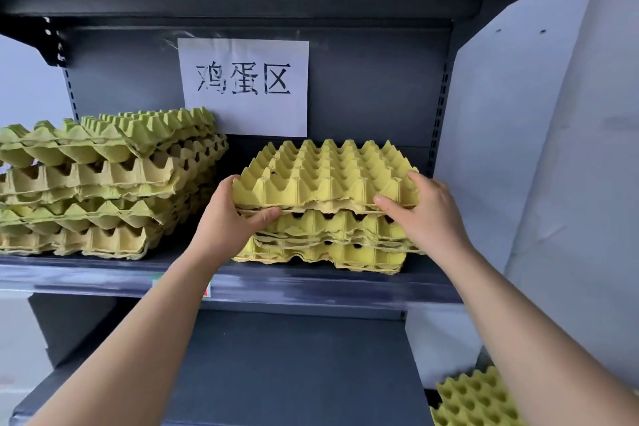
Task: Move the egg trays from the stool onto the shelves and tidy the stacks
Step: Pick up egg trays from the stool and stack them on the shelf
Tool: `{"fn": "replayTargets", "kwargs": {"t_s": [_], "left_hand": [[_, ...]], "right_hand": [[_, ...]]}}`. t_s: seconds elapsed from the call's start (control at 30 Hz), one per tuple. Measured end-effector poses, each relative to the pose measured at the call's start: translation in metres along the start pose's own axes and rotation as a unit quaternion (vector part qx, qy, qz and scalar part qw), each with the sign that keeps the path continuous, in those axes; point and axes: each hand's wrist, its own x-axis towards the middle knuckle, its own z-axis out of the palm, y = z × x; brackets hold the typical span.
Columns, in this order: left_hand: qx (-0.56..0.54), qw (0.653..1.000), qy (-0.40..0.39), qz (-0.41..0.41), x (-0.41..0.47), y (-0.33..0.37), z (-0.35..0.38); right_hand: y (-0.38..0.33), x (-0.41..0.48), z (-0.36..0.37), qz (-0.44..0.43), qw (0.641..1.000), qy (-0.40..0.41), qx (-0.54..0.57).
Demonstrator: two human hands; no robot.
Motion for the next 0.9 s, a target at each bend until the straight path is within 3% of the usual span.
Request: {"fn": "replayTargets", "kwargs": {"t_s": [0.1,0.27,0.43,0.63,0.9], "left_hand": [[0.089,0.993,0.056,0.05,-0.005,0.001,0.0],[0.214,0.938,0.153,0.225,-0.024,0.021,0.013],[0.182,0.938,0.068,0.287,-0.067,0.044,0.06],[0.13,0.935,-0.055,0.326,-0.131,0.06,0.147],[0.116,0.931,-0.192,0.288,-0.208,0.078,0.302]], "right_hand": [[-0.002,-0.008,0.0,-0.004,1.0,0.018,-0.007],[0.006,-0.029,-0.009,-0.027,0.997,0.05,-0.053],[0.035,-0.068,-0.03,-0.028,0.994,0.05,-0.093],[0.111,-0.123,-0.072,0.036,0.989,0.032,-0.139],[0.254,-0.182,-0.129,0.125,0.976,-0.036,-0.174]]}}
